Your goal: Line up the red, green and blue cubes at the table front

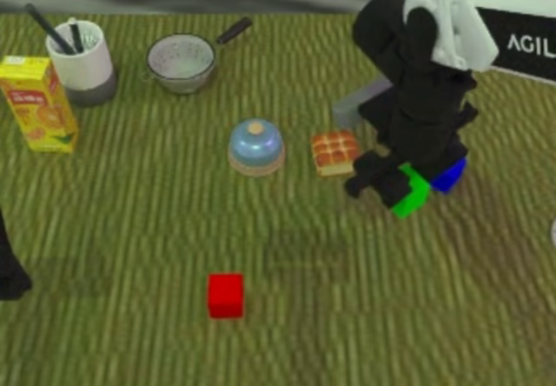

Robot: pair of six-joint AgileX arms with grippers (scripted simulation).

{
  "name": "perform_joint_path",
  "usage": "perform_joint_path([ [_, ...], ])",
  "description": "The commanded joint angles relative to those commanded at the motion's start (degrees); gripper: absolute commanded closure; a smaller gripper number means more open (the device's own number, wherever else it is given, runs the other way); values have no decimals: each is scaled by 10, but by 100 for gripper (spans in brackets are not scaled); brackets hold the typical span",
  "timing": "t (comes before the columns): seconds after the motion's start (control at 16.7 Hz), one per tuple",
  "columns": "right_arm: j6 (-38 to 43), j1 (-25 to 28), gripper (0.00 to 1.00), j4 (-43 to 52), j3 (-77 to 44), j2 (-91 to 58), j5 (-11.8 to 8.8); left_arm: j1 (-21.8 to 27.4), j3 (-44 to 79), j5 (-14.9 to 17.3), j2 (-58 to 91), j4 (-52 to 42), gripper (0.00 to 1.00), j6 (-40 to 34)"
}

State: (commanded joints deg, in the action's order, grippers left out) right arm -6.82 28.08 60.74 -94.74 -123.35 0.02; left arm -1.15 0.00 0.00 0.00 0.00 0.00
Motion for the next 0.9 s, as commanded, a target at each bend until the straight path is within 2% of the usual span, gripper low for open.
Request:
perform_joint_path([
  [0.3, 120, 49, 100, 12, -10, -3, 1, 0, 0, 0, 0, 0, 0, 0],
  [0.72, 428, 152, 100, 33, -9, 8, 3, 0, 0, 0, 0, 0, 0, 0],
  [0.9, 522, 187, 100, 36, -6, 20, 4, 0, 0, 0, 0, 0, 0, 0],
])
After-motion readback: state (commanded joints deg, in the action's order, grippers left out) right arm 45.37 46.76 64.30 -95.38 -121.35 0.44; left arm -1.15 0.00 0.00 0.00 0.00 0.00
